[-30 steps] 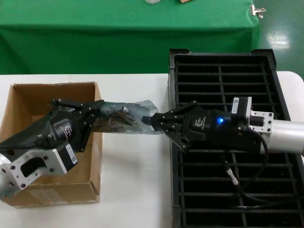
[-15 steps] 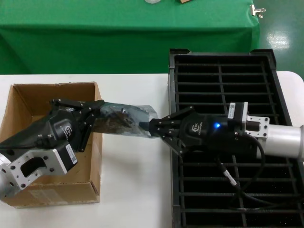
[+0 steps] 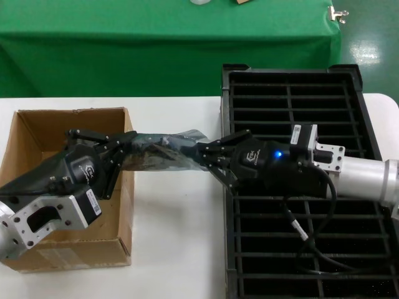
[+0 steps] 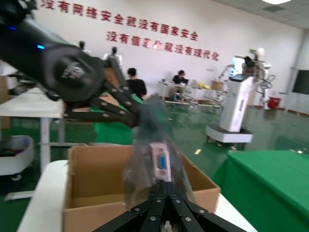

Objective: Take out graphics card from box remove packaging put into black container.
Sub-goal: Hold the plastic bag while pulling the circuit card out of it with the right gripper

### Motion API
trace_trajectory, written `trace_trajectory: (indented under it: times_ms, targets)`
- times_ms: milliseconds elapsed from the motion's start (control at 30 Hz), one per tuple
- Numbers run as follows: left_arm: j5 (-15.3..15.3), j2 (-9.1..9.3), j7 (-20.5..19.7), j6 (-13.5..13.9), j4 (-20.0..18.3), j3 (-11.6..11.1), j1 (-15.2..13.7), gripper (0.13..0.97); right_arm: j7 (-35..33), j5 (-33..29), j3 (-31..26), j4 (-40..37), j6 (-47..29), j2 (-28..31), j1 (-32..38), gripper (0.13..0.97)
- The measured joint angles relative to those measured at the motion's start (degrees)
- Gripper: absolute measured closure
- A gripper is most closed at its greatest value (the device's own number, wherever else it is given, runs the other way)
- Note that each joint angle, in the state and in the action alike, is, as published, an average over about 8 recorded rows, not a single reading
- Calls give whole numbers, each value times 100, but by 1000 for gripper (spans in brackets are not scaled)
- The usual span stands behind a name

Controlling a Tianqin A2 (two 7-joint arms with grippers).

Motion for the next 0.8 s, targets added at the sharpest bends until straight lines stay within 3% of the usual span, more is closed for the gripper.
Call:
trace_trajectory:
  times_ms: [333,800]
  targets:
    - [0,0,0,0,0,0,0,958,-96,-60,9,-444,-32,-157,126,962]
    - [0,0,0,0,0,0,0,958,104,-104,-42,-124,-50,-216,-17,962]
